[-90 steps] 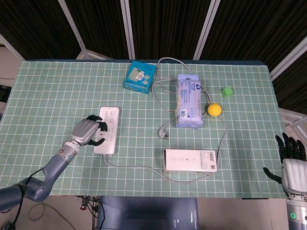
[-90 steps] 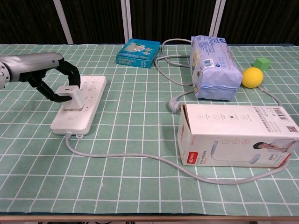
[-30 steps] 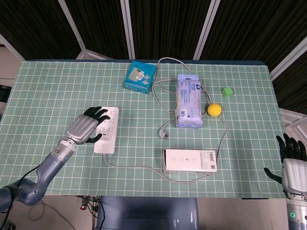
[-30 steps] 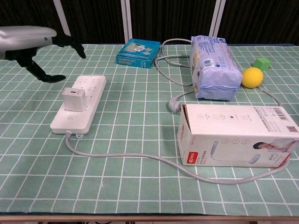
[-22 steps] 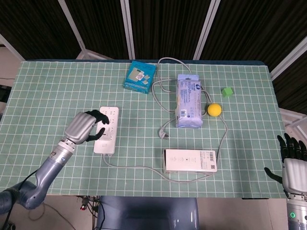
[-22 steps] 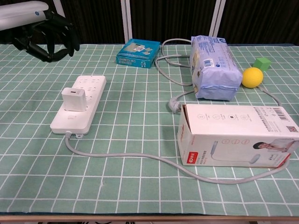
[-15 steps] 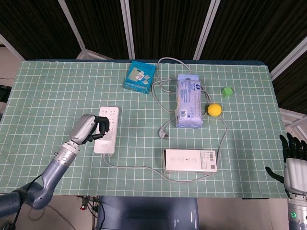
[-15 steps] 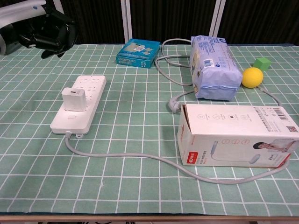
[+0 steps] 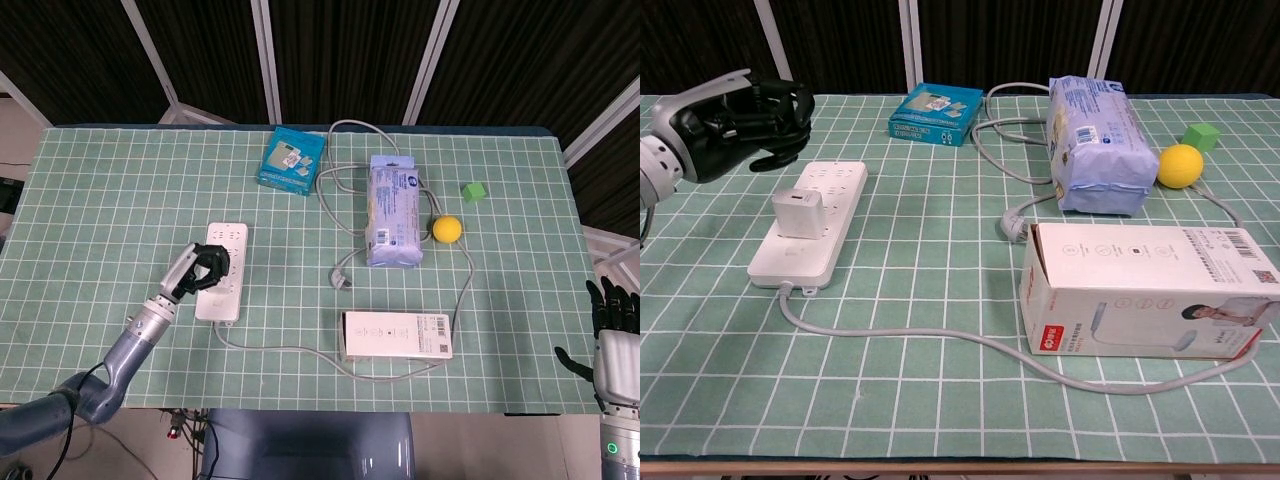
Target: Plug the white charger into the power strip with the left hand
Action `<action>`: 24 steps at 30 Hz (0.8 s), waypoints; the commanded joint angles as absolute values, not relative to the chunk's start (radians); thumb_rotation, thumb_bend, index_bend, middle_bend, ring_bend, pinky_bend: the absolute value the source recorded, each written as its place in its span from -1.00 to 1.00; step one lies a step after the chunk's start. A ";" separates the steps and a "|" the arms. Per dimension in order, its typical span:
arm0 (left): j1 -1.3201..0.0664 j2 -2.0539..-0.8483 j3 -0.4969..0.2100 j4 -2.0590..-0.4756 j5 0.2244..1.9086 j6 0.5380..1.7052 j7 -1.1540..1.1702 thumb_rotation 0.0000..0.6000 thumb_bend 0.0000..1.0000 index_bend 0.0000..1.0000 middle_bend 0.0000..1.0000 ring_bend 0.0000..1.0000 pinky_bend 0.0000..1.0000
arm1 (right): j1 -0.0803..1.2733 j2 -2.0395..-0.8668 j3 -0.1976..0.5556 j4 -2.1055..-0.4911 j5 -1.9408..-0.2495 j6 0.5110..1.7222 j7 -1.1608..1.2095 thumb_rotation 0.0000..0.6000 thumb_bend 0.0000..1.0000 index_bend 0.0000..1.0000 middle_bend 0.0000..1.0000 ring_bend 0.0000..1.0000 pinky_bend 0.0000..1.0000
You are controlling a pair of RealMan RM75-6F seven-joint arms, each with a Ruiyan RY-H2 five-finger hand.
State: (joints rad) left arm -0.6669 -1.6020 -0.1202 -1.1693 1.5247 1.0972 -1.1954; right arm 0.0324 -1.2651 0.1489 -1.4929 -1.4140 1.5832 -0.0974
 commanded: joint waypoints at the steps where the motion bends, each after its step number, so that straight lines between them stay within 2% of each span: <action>1: -0.687 -1.626 -0.099 -1.129 1.557 1.088 -1.262 1.00 0.84 0.75 0.82 0.54 0.87 | 0.032 -1.265 0.150 -1.494 -1.413 1.583 -0.096 1.00 -0.74 -1.00 -1.00 -1.00 -0.99; 24: -0.729 -1.637 -0.003 -1.023 1.646 1.092 -1.507 1.00 0.84 0.77 0.84 0.56 0.89 | 0.028 -1.264 0.158 -1.503 -1.404 1.590 -0.092 1.00 -0.74 -1.00 -1.00 -1.00 -0.99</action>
State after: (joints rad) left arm -0.7277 -1.6356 -0.0088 -1.0311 1.6412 1.0866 -1.4986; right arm 0.0276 -1.2643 0.1578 -1.5027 -1.4042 1.5904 -0.0924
